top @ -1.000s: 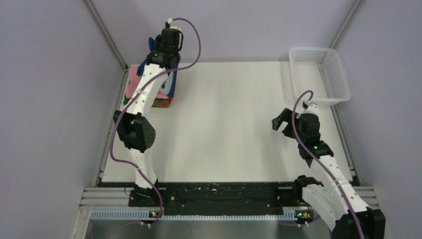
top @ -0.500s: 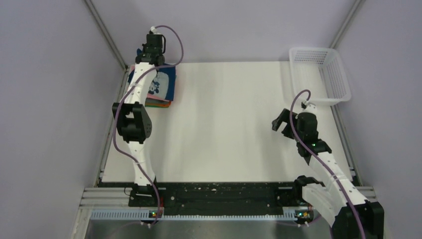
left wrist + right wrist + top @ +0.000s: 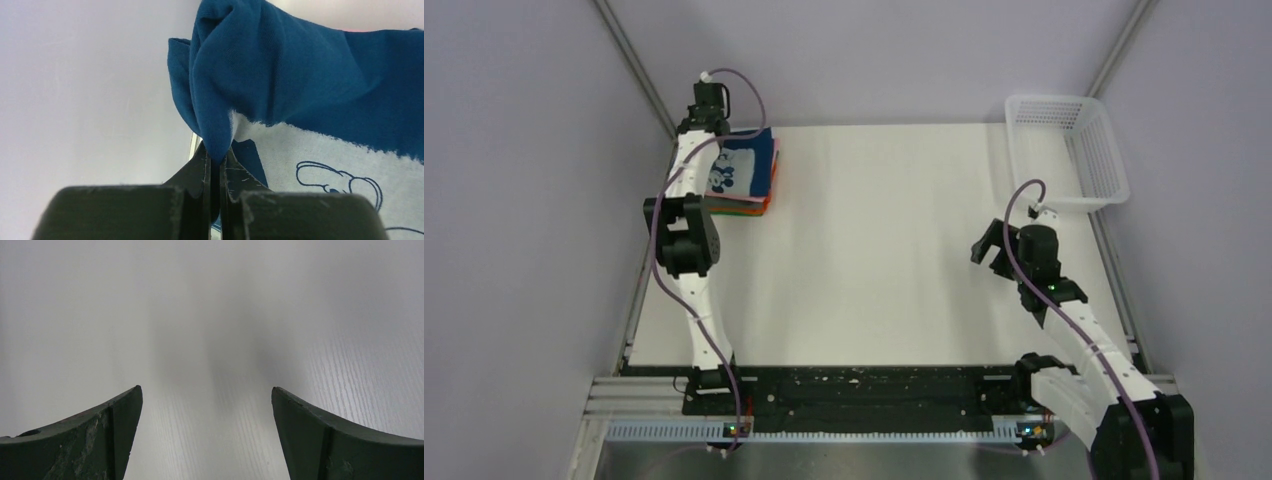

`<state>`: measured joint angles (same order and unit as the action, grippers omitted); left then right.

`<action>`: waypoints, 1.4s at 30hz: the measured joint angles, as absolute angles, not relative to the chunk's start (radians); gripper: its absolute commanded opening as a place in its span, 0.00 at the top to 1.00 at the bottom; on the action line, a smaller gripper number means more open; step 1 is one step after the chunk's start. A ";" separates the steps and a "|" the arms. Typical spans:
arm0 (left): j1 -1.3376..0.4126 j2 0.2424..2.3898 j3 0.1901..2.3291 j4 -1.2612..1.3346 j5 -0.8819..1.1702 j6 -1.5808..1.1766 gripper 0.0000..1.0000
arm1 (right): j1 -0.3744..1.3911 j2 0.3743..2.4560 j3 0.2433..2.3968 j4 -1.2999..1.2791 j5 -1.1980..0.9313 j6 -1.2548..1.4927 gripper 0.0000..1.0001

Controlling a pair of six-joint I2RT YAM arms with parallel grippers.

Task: Fold and stack the t-shirts
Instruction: Put the neatly folded tshirt into the corner of the board with the left arm, then reset both arms

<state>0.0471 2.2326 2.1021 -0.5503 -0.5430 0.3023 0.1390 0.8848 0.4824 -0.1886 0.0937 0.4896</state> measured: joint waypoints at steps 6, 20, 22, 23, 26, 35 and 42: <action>0.093 2.276 2.102 -0.527 -0.496 0.286 1.00 | 0.139 0.912 0.483 -0.188 0.106 0.490 0.01; 0.136 2.347 2.119 -0.487 -0.564 0.187 0.01 | 0.139 0.965 0.487 -0.186 0.112 0.490 0.01; 0.140 2.347 2.122 -0.463 -0.607 0.168 0.01 | 0.139 0.965 0.487 -0.186 0.112 0.490 0.01; 0.141 2.347 2.124 -0.455 -0.631 0.157 0.01 | 0.139 0.965 0.487 -0.186 0.112 0.490 0.01; 0.141 2.346 2.132 -0.434 -0.709 0.134 0.01 | 0.139 0.965 0.487 -0.186 0.111 0.490 0.01; 0.130 2.275 2.135 -0.515 -0.723 -0.034 0.01 | 0.139 0.945 0.487 -0.188 0.107 0.490 0.01; -0.037 1.913 1.841 -0.472 -0.619 -0.146 0.01 | 0.139 0.883 0.488 -0.190 0.107 0.490 0.01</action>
<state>-0.0372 1.9125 1.8408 -0.4721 -0.6193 -0.1459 0.1387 0.8825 0.4885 -0.1898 0.1074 0.4896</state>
